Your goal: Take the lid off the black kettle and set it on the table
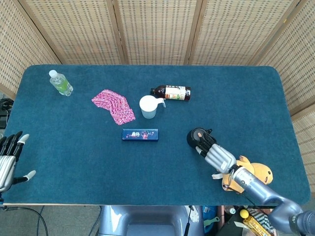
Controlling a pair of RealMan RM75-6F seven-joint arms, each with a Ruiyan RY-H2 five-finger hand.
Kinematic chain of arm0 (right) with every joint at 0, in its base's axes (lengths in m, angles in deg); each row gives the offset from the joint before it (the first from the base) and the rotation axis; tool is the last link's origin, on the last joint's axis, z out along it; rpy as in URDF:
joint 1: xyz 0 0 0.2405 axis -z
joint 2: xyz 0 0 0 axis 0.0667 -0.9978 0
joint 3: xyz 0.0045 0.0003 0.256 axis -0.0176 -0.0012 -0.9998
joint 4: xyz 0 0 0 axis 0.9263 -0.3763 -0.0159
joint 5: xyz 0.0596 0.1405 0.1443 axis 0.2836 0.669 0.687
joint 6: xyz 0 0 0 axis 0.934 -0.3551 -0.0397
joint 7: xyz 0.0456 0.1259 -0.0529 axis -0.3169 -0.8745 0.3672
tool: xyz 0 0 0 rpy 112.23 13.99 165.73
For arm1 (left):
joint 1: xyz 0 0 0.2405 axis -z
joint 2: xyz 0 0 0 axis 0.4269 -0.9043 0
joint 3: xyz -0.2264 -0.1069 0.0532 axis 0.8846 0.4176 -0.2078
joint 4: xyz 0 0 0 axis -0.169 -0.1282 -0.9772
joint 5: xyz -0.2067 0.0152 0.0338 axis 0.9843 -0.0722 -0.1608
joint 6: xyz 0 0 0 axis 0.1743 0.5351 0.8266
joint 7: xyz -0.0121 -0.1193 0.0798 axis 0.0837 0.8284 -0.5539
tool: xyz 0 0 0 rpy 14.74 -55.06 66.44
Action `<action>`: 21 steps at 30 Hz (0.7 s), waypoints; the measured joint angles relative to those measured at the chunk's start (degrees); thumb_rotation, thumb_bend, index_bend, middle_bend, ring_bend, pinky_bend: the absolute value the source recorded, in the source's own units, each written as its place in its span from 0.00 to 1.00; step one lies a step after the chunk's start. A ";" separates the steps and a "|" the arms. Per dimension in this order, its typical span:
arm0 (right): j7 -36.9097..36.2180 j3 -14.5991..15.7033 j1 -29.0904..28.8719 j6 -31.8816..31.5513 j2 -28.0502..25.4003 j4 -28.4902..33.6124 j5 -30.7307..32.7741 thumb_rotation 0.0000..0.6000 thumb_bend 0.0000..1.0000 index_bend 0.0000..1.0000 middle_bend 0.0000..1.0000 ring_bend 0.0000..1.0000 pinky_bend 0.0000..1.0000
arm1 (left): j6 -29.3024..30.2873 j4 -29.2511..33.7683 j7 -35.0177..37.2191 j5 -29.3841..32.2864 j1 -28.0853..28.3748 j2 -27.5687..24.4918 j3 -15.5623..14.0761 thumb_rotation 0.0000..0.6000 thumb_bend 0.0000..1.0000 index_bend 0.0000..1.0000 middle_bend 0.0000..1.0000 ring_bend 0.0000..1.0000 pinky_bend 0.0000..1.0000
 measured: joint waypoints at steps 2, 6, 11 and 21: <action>-1.20 0.48 0.32 -0.81 -0.48 -0.77 -0.43 1.00 0.89 0.12 0.02 0.00 0.00 | -0.01 0.03 -0.13 0.01 0.01 0.06 -0.02 1.00 0.07 0.00 0.00 0.00 0.00; -3.74 1.14 0.96 -2.27 -1.24 -2.80 -0.67 1.00 0.89 0.12 0.02 0.00 0.00 | -0.08 0.09 -0.31 -0.03 0.05 0.11 -0.09 1.00 0.07 0.00 0.00 0.00 0.00; -5.44 1.27 1.43 -3.10 -1.52 -4.69 0.08 1.00 0.89 0.12 0.02 0.00 0.00 | -0.17 0.09 -0.54 -0.01 0.07 0.21 -0.19 1.00 0.07 0.00 0.00 0.00 0.00; -12.10 2.52 1.72 -7.37 -2.55 -6.35 -4.06 1.00 0.67 0.13 0.00 0.00 0.00 | -0.29 0.07 -0.73 0.24 0.10 0.25 -0.20 1.00 0.07 0.00 0.00 0.00 0.00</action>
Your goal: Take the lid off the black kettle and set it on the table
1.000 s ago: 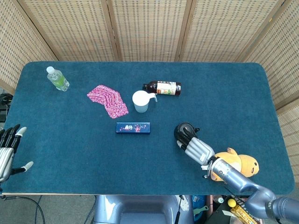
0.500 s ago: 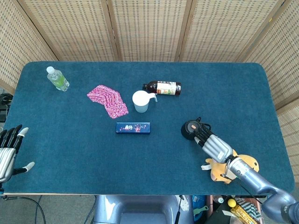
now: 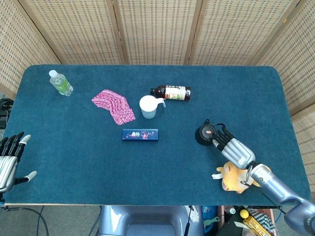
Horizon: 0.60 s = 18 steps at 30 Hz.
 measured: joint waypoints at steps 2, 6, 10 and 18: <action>-3.73 0.00 0.04 -2.07 -0.02 -0.22 -1.26 1.00 0.46 0.14 0.00 0.00 0.00 | -0.13 -0.07 0.08 0.05 0.10 0.04 0.06 1.00 0.07 0.00 0.00 0.00 0.00; -15.53 -1.76 -0.08 -5.18 -0.34 1.14 -0.21 1.00 0.37 0.18 0.00 0.00 0.00 | 0.17 -0.41 0.31 -0.21 0.16 0.18 0.19 1.00 0.07 0.00 0.00 0.00 0.00; -22.25 -4.96 -0.81 -5.29 -0.73 4.04 5.19 1.00 0.37 0.26 0.00 0.00 0.00 | 0.32 -0.68 0.60 -0.29 0.14 0.27 0.24 1.00 0.07 0.00 0.00 0.00 0.00; -22.03 -10.75 -3.81 0.76 1.60 7.04 23.66 1.00 0.44 0.41 0.00 0.00 0.00 | 0.03 -1.15 1.42 0.09 0.36 0.26 0.50 1.00 0.07 0.00 0.00 0.00 0.00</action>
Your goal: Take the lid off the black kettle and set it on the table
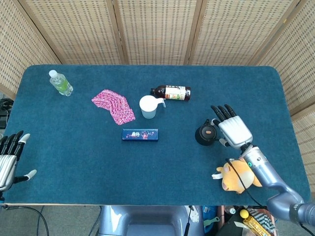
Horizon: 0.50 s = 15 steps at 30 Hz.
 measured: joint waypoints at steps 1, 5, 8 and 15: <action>0.45 -0.43 -0.45 0.87 0.46 0.10 2.56 1.00 0.46 0.41 0.00 0.00 0.00 | 0.04 -0.05 0.14 0.04 0.00 -0.02 0.05 1.00 0.07 0.00 0.00 0.00 0.00; 3.19 -1.85 -2.64 3.81 2.84 0.12 13.72 1.00 0.51 0.42 0.00 0.00 0.00 | -0.24 -0.30 0.64 0.42 0.07 -0.11 0.15 1.00 0.07 0.00 0.00 0.00 0.00; 5.74 -2.55 -4.41 4.71 5.28 -0.29 21.08 1.00 0.53 0.42 0.00 0.00 0.00 | -0.70 -0.47 0.87 0.70 0.21 -0.13 0.16 1.00 0.07 0.00 0.00 0.00 0.00; 10.44 -2.64 -7.47 3.87 9.65 -1.34 28.41 1.00 0.54 0.43 0.00 0.00 0.00 | -1.28 -0.71 1.23 1.04 0.49 -0.18 0.19 1.00 0.07 0.00 0.00 0.00 0.00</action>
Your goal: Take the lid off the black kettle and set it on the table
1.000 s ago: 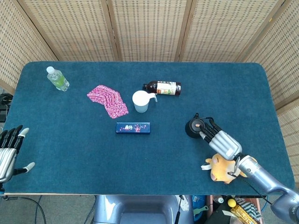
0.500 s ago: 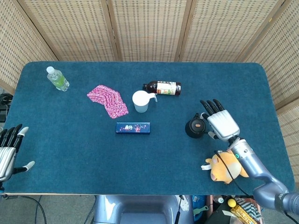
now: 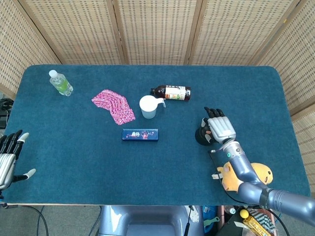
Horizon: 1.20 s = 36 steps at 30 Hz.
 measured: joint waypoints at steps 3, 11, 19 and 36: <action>0.06 0.11 -0.35 -0.77 1.16 -0.52 0.57 1.00 0.54 0.46 0.00 0.00 0.00 | 0.07 -0.01 0.07 0.00 -0.01 -0.04 0.00 1.00 0.07 0.00 0.00 0.00 0.00; 0.07 0.28 -0.96 -1.87 3.05 -1.79 2.16 1.00 0.54 0.47 0.00 0.00 0.00 | 0.12 0.12 0.00 -0.08 -0.04 -0.08 -0.11 1.00 0.07 0.00 0.00 0.00 0.00; -0.09 1.43 -1.07 -2.01 4.34 -4.19 2.70 1.00 0.54 0.47 0.00 0.00 0.00 | -0.11 0.24 -0.14 0.07 0.05 -0.17 -0.16 1.00 0.07 0.00 0.00 0.00 0.00; -1.44 2.43 -0.96 -1.27 6.52 -8.52 1.42 1.00 0.54 0.49 0.00 0.00 0.00 | -0.75 0.11 -0.40 0.65 0.36 0.06 -0.13 1.00 0.07 0.00 0.00 0.00 0.00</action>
